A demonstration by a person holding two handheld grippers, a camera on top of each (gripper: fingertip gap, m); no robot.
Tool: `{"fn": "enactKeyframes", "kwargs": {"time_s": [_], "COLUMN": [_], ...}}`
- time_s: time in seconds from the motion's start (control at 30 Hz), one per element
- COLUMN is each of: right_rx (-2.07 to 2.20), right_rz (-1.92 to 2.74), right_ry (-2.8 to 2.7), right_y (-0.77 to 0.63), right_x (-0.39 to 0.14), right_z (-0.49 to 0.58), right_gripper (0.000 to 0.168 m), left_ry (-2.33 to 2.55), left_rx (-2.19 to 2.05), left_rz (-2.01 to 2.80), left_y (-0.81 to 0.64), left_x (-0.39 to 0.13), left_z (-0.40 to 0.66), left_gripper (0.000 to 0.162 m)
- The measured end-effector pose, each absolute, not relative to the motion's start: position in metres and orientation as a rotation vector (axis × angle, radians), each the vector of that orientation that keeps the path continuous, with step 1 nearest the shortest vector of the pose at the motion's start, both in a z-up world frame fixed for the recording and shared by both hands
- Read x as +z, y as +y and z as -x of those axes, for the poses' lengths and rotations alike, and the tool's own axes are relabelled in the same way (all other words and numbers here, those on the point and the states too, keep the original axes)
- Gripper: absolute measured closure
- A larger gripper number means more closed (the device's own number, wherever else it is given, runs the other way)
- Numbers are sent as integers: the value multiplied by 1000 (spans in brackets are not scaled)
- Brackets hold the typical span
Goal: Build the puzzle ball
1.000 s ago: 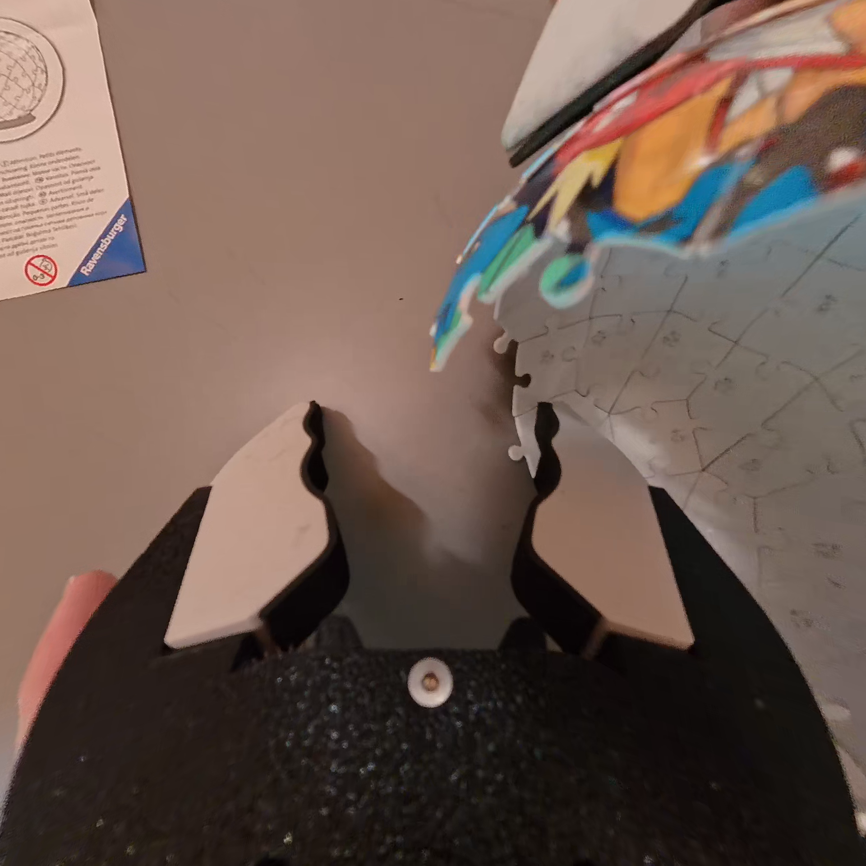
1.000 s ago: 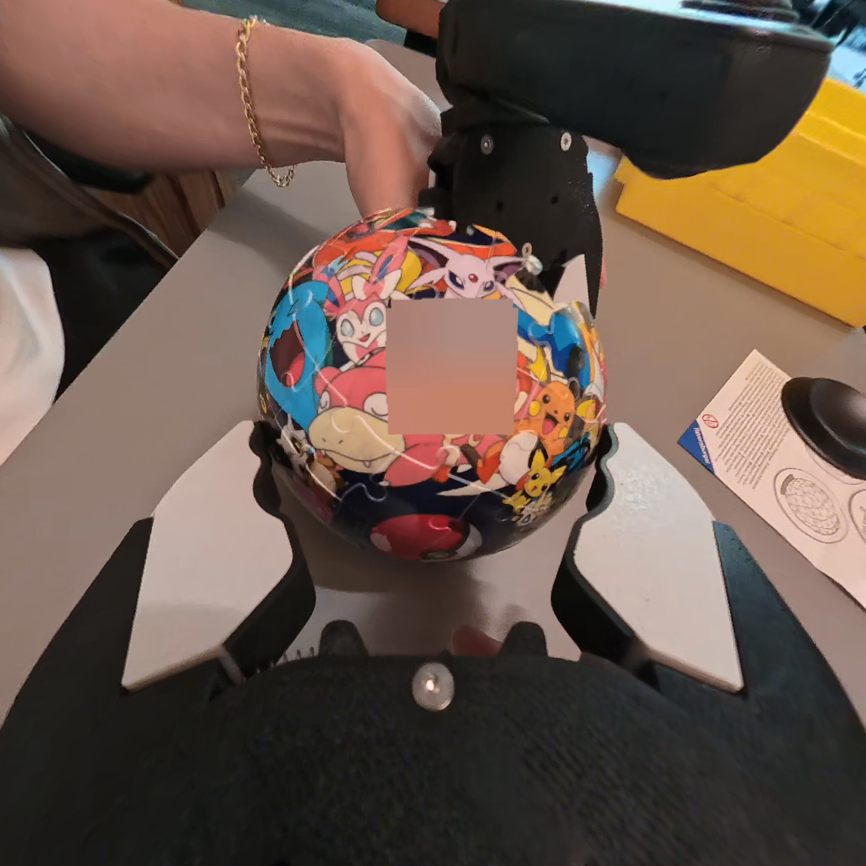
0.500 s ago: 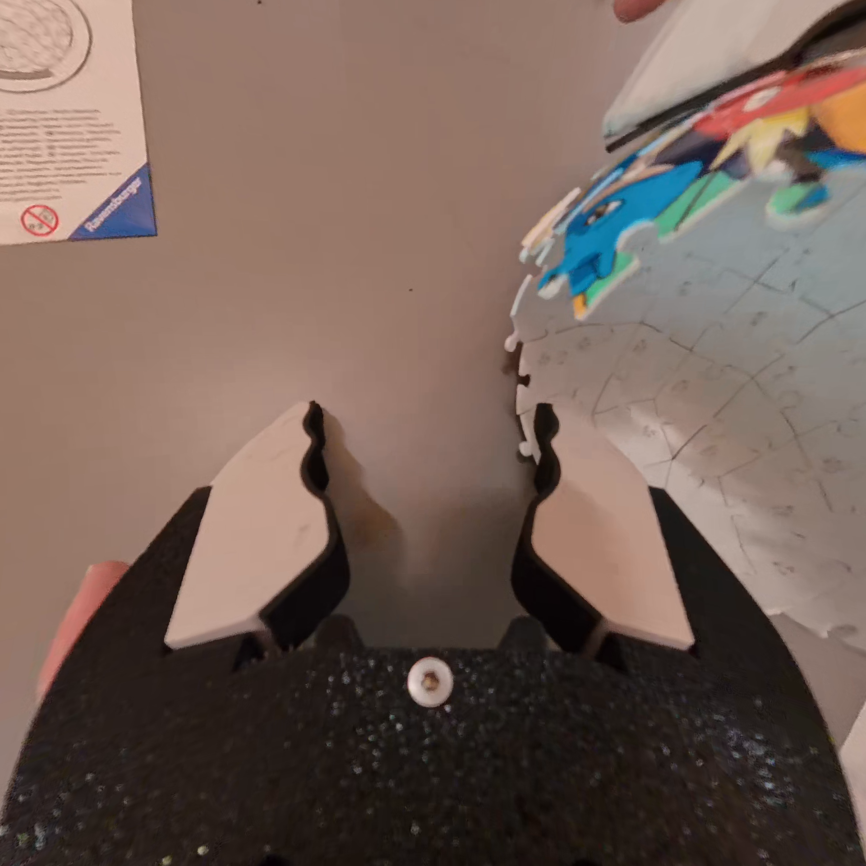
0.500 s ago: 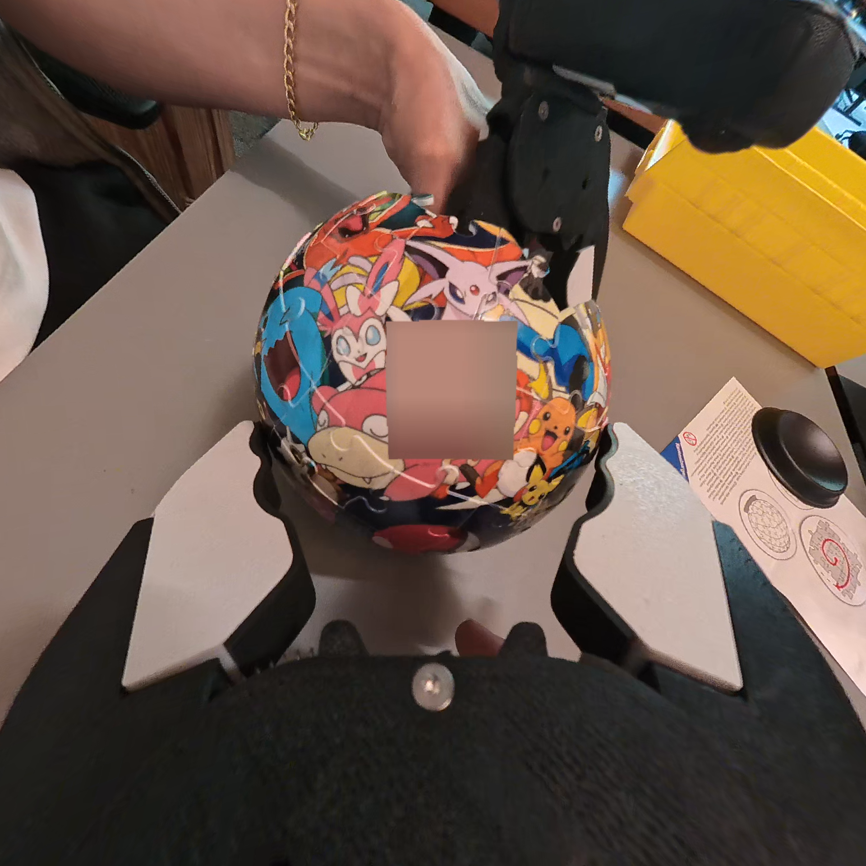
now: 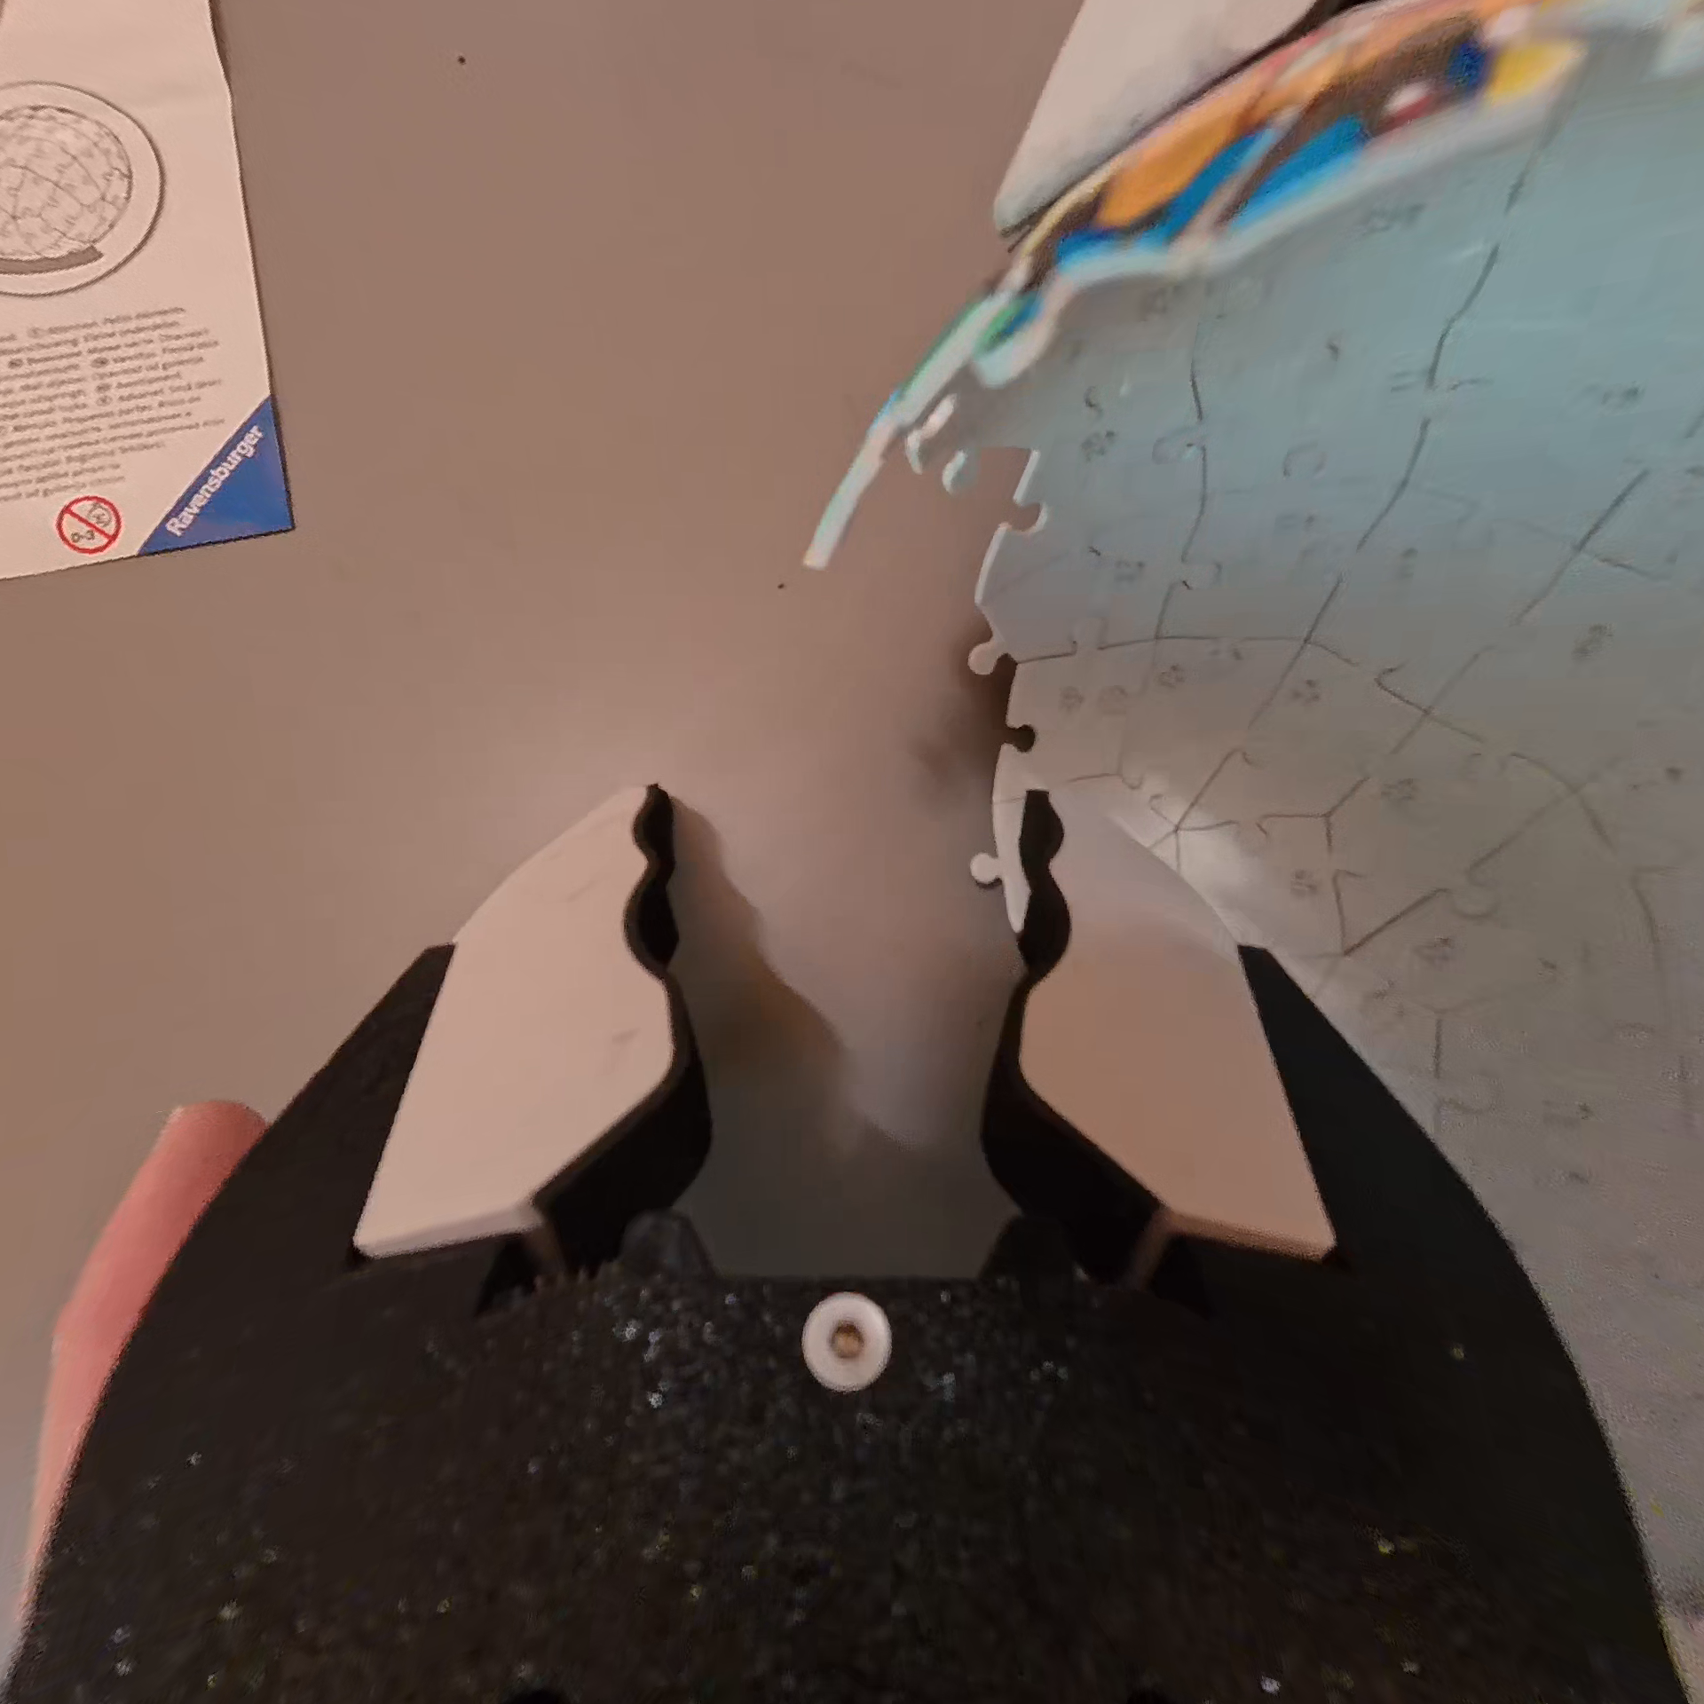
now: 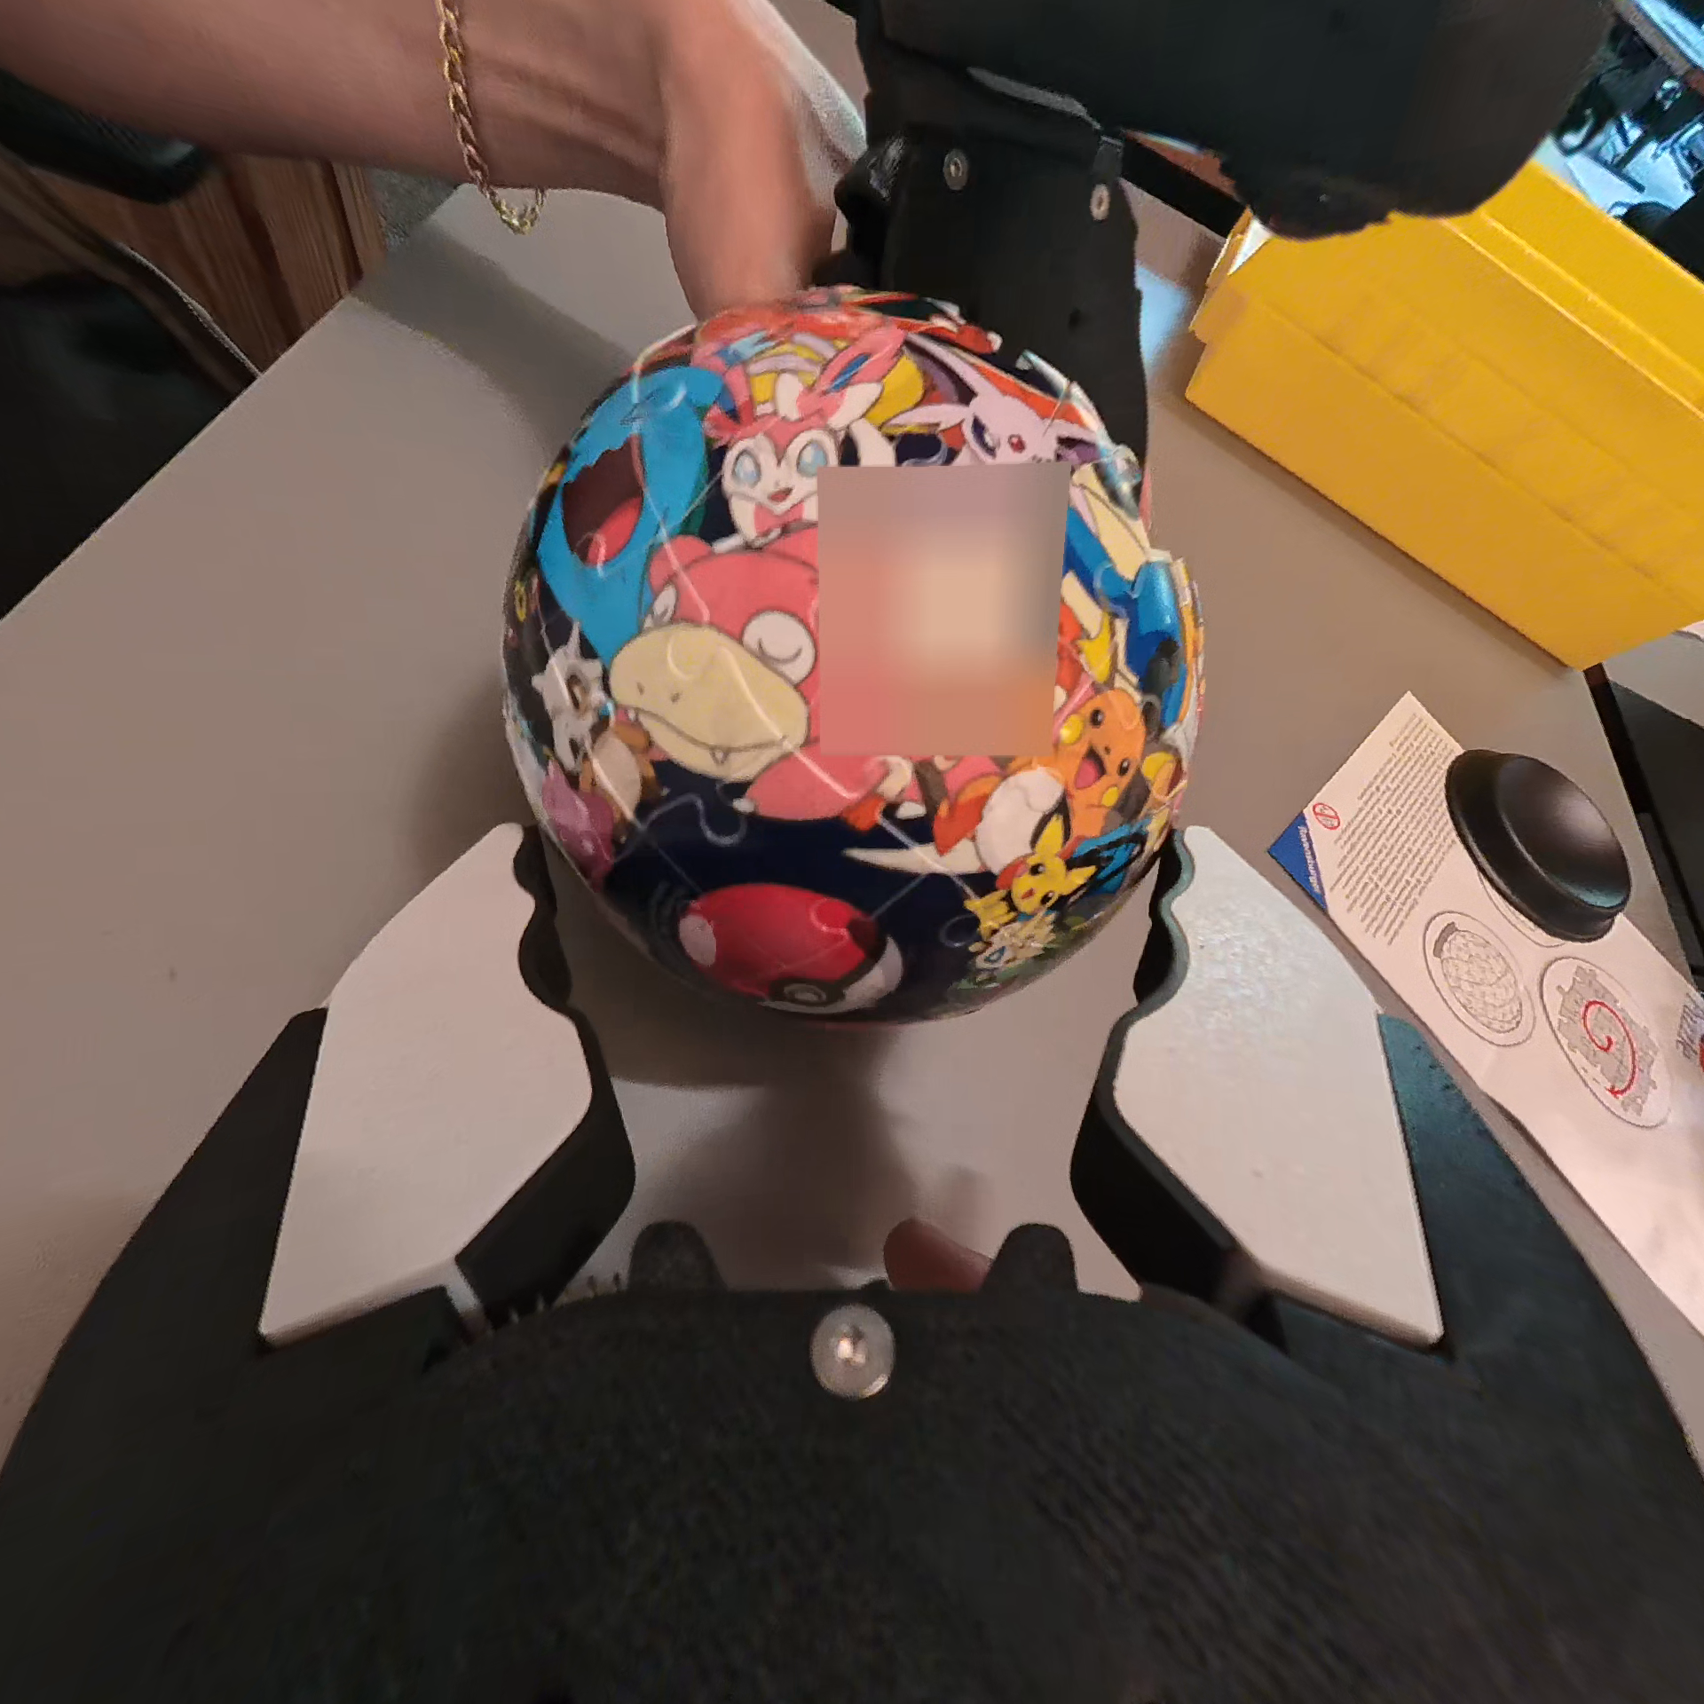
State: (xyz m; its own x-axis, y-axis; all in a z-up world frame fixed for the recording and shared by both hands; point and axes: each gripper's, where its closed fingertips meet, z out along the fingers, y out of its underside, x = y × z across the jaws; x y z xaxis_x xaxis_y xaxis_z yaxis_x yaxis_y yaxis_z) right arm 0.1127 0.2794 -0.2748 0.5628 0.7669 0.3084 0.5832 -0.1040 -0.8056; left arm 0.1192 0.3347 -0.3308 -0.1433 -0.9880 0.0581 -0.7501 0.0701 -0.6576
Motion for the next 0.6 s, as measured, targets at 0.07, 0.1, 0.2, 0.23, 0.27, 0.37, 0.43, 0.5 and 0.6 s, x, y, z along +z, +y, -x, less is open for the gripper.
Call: {"fn": "enactKeyframes", "kwargs": {"time_s": [0.07, 0.1, 0.2, 0.23, 0.27, 0.37, 0.43, 0.5, 0.6], "right_rx": [251, 260, 275, 287, 294, 289, 287, 277, 252], "right_rz": [1790, 1791, 1794, 1789, 1783, 1804, 1823, 1838, 1878], "right_ry": [-1102, -1094, -1068, -1057, -1047, -1023, -1010, -981, -957], "right_y": [277, 276, 273, 271, 268, 260, 252, 248, 240], "right_x": [-274, -274, -272, -271, -269, -271, -273, -274, -276], "right_z": [-112, -112, -110, -109, -108, -108, -108, -108, -109], "right_gripper": [45, 44, 43, 42, 41, 38, 36, 36, 36], "left_ry": [1905, 1883, 1801, 1763, 1713, 1543, 1476, 1465, 1488], "left_rx": [-844, -869, -918, -944, -976, -1113, -1223, -1323, -1359], "left_rz": [1759, 1782, 1801, 1790, 1780, 1767, 1774, 1785, 1771], "left_y": [335, 335, 342, 345, 348, 356, 352, 340, 323], "left_x": [-329, -328, -319, -313, -306, -281, -272, -271, -276], "left_z": [-120, -119, -117, -117, -116, -111, -102, -91, -72], "left_gripper": [87, 83, 81, 80, 80, 80, 80, 80, 79]}}
